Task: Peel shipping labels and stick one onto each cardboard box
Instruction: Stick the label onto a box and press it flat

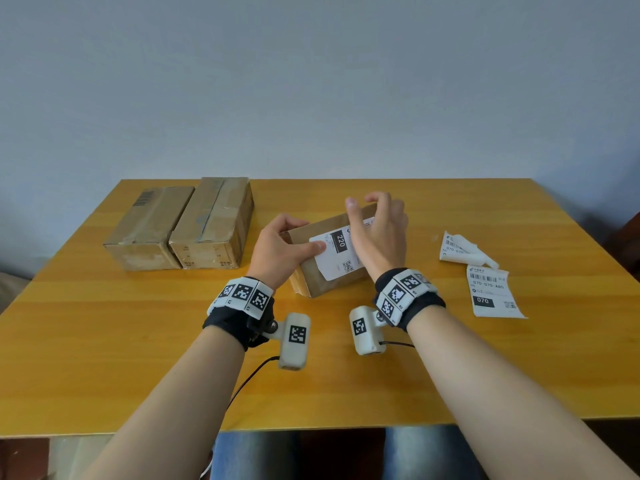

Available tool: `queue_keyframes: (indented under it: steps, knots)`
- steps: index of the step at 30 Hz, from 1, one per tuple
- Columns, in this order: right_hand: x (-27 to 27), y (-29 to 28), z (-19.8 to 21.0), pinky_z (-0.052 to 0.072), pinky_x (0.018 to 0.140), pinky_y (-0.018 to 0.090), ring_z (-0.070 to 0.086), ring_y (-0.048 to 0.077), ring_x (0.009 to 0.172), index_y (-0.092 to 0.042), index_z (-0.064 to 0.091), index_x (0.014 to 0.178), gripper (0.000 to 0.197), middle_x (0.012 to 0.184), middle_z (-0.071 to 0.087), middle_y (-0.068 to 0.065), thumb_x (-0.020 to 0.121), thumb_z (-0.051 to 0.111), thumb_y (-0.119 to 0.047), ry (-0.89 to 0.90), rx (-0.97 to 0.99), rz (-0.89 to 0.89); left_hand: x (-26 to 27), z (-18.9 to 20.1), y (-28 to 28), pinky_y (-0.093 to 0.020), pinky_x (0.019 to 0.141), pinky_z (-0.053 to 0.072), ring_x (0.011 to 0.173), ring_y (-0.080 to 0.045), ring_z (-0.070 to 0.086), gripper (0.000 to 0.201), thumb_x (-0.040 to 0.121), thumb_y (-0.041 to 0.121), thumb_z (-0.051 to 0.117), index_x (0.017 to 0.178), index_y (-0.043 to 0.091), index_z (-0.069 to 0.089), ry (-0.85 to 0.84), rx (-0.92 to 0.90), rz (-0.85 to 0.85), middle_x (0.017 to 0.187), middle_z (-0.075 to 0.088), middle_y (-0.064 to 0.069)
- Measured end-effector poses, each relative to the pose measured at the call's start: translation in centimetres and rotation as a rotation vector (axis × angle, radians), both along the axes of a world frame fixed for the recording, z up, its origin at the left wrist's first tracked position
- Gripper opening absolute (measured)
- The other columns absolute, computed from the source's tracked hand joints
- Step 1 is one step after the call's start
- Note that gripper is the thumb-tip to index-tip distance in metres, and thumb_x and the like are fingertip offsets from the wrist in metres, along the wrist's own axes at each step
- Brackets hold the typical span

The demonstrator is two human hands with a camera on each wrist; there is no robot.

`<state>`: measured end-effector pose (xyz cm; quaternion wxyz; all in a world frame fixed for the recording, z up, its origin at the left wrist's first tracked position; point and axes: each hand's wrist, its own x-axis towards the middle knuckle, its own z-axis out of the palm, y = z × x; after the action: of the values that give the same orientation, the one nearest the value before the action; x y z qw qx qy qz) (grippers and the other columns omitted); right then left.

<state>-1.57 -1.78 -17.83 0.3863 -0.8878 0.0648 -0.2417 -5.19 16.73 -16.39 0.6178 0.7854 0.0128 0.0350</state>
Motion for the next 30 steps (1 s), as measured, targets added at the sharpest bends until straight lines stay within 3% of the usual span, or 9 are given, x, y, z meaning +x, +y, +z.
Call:
queue_keyframes:
  steps: [4,9,12,16,22,27,30]
  knots:
    - [0.1,0.7,-1.2,0.050,0.083,0.044,0.050,0.028,0.108,-0.022,0.054,0.115,0.053,0.121,0.052,0.005,0.093,0.050,-0.070,-0.072,-0.113,-0.096,-0.1,0.1,-0.3,-0.045,0.081,0.066,0.098,-0.024,0.074,0.038,0.077,0.016,0.094,0.102,0.023,0.066,-0.010,-0.004,0.001,0.104,0.074,-0.003]
    - [0.4,1.3,-1.5,0.051,0.076,0.044,0.052,0.030,0.104,-0.020,0.055,0.115,0.057,0.116,0.055,0.007,0.093,0.044,-0.072,-0.093,-0.183,-0.146,-0.2,0.1,-0.3,-0.047,0.081,0.065,0.094,-0.020,0.074,0.038,0.078,0.016,0.094,0.104,0.022,0.066,-0.009,-0.011,-0.001,0.102,0.074,-0.002]
    - [0.6,1.2,-1.6,0.051,0.077,0.046,0.053,0.031,0.104,-0.018,0.056,0.115,0.058,0.115,0.056,0.009,0.096,0.040,-0.070,-0.101,-0.177,-0.154,-0.2,0.1,-0.2,-0.045,0.080,0.065,0.090,-0.014,0.072,0.038,0.078,0.016,0.094,0.104,0.021,0.066,-0.013,-0.004,-0.009,0.102,0.074,0.001]
    - [0.9,0.7,-1.7,0.052,0.077,0.044,0.055,0.029,0.102,-0.014,0.058,0.113,0.061,0.113,0.058,0.009,0.098,0.035,-0.069,-0.131,-0.151,-0.147,-0.3,0.1,-0.3,-0.048,0.084,0.064,0.096,-0.017,0.071,0.037,0.078,0.016,0.093,0.100,0.025,0.066,-0.020,-0.006,-0.016,0.106,0.073,0.001]
    - [1.5,-0.2,-1.6,0.053,0.075,0.045,0.056,0.028,0.099,-0.015,0.059,0.108,0.059,0.109,0.058,0.008,0.097,0.042,-0.070,-0.151,-0.130,-0.100,-0.1,-0.1,0.1,-0.049,0.089,0.063,0.104,-0.020,0.069,0.034,0.079,0.019,0.093,0.101,0.027,0.067,-0.029,-0.008,-0.036,0.110,0.073,0.002]
    - [2.0,-0.6,-1.4,0.051,0.070,0.040,0.057,0.027,0.103,-0.016,0.061,0.106,0.056,0.110,0.058,0.007,0.095,0.047,-0.069,-0.126,-0.089,-0.061,0.0,-0.3,0.7,-0.055,0.094,0.061,0.108,-0.023,0.071,0.010,0.093,0.042,0.076,0.100,0.035,0.073,-0.036,-0.044,-0.049,0.116,0.075,0.006]
    - [2.4,-1.1,-1.3,0.047,0.068,0.034,0.059,0.026,0.100,-0.014,0.062,0.105,0.053,0.109,0.059,0.006,0.097,0.050,-0.065,-0.127,-0.076,-0.045,-0.1,-0.2,1.0,-0.046,0.096,0.061,0.109,-0.017,0.070,0.007,0.103,0.036,0.067,0.100,0.034,0.073,-0.021,-0.069,-0.067,0.119,0.074,0.010]
